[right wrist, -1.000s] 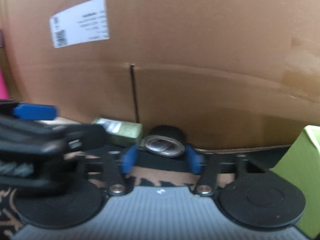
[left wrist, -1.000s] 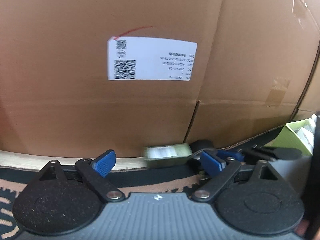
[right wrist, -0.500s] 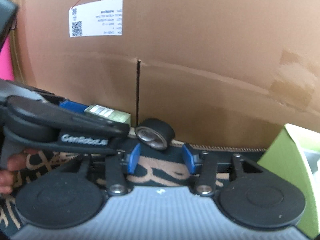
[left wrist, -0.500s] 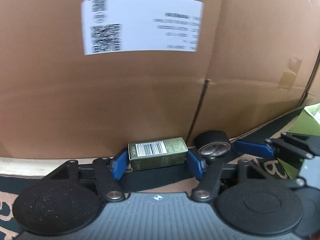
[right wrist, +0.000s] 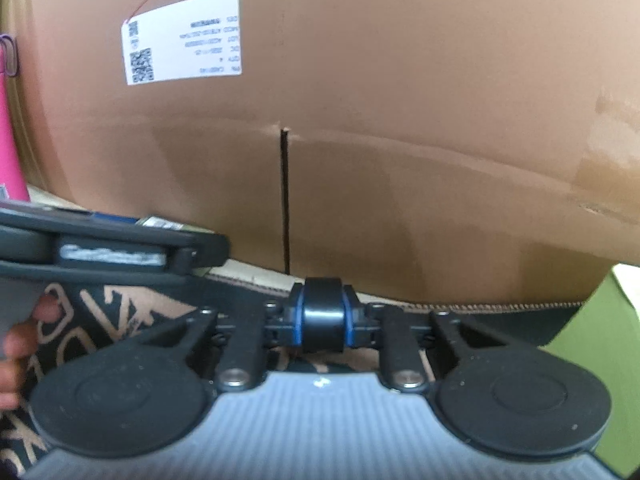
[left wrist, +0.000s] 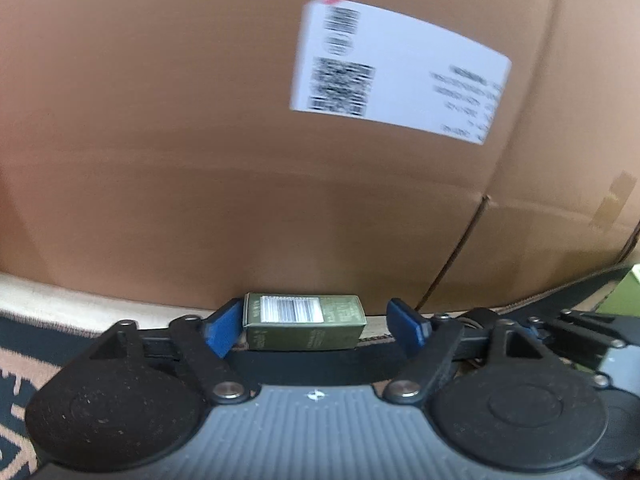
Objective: Organize objects
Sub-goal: 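Grasp small green tin with left tool while right tool grasps black tape roll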
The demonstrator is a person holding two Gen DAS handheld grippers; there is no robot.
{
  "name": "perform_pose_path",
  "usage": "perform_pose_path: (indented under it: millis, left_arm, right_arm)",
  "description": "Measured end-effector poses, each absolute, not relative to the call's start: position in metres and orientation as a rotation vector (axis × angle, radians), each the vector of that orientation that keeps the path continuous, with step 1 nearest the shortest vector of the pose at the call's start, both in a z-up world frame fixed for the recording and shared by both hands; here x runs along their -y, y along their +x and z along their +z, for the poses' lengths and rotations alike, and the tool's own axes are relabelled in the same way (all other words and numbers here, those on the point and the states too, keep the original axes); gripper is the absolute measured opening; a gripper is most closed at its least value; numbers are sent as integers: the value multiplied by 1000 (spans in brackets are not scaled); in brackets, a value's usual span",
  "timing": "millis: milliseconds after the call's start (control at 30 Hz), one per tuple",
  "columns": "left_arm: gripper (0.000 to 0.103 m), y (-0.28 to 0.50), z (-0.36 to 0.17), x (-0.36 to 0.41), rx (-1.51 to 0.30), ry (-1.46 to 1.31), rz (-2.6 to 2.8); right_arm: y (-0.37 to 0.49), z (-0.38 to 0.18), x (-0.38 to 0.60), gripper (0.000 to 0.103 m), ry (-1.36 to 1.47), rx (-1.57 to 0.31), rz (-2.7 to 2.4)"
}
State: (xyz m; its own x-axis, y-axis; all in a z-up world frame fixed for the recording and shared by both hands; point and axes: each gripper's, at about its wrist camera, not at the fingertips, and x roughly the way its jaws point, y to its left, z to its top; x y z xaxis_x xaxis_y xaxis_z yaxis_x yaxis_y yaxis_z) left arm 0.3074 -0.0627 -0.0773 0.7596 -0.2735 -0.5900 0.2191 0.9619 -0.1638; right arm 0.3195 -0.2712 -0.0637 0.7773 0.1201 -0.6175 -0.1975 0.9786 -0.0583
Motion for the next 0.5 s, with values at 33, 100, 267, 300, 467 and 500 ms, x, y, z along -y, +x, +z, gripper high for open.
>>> perform_pose_path:
  millis: [33, 100, 267, 300, 467, 500]
  left_arm:
    - [86, 307, -78, 66, -653, -72, -262]
    - [86, 304, -78, 68, -649, -51, -251]
    - [66, 292, -80, 61, -629, 8, -286]
    - [65, 289, -79, 58, -633, 4, -289]
    - [65, 269, -71, 44, -629, -12, -325]
    - [65, 262, -67, 37, -620, -9, -331]
  right_arm:
    - [319, -64, 272, 18, -125, -660, 177]
    - [321, -64, 275, 18, -117, -660, 176]
    - [312, -61, 277, 18, -101, -670, 178]
    - [307, -59, 276, 18, -104, -661, 181]
    - [266, -41, 282, 18, -63, -606, 206]
    - [255, -36, 284, 18, -59, -588, 215]
